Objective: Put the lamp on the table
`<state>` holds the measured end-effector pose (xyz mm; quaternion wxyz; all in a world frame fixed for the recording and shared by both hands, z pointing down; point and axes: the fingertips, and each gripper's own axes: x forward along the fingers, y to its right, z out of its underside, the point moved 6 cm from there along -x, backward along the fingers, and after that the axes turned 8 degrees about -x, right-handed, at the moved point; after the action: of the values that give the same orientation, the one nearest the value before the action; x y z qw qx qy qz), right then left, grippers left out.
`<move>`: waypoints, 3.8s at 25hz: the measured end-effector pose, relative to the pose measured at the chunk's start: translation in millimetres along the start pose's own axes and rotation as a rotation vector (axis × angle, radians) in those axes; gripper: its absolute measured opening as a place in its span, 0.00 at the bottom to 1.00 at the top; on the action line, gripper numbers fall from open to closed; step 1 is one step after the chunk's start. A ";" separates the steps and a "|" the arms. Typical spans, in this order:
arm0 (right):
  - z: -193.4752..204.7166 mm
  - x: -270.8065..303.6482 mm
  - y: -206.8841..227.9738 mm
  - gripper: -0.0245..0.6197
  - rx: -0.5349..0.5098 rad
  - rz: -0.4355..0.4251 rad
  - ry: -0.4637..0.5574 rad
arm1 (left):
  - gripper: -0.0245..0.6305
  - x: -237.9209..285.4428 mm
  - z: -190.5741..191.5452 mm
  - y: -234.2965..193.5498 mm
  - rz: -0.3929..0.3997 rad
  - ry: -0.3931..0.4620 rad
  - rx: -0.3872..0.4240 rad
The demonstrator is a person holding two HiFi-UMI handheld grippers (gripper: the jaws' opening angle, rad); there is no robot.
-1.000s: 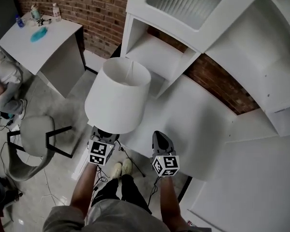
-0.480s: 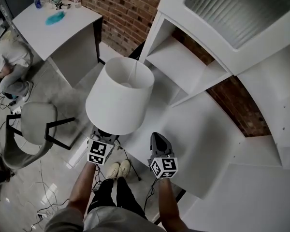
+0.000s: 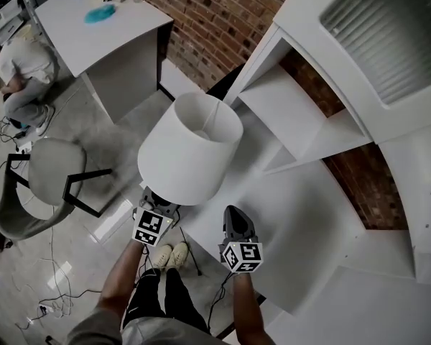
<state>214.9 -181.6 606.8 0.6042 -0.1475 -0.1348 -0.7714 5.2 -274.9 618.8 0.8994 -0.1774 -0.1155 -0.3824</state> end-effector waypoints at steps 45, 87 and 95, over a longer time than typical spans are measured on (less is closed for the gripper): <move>34.6 -4.6 -23.6 0.08 -0.024 0.007 0.019 | 0.28 -12.0 34.6 -5.2 0.033 0.192 0.033; 63.7 -33.1 -53.1 0.08 -0.101 0.056 0.096 | 0.28 -22.3 56.8 3.3 0.018 0.364 0.068; 62.3 -36.3 -58.0 0.08 -0.106 0.066 0.086 | 0.29 -21.8 57.3 3.6 0.011 0.369 0.077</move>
<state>170.8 -111.6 648.2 0.6261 -0.1504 -0.0629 -0.7625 -11.1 -235.1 662.7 0.9136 -0.0703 0.0377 -0.3987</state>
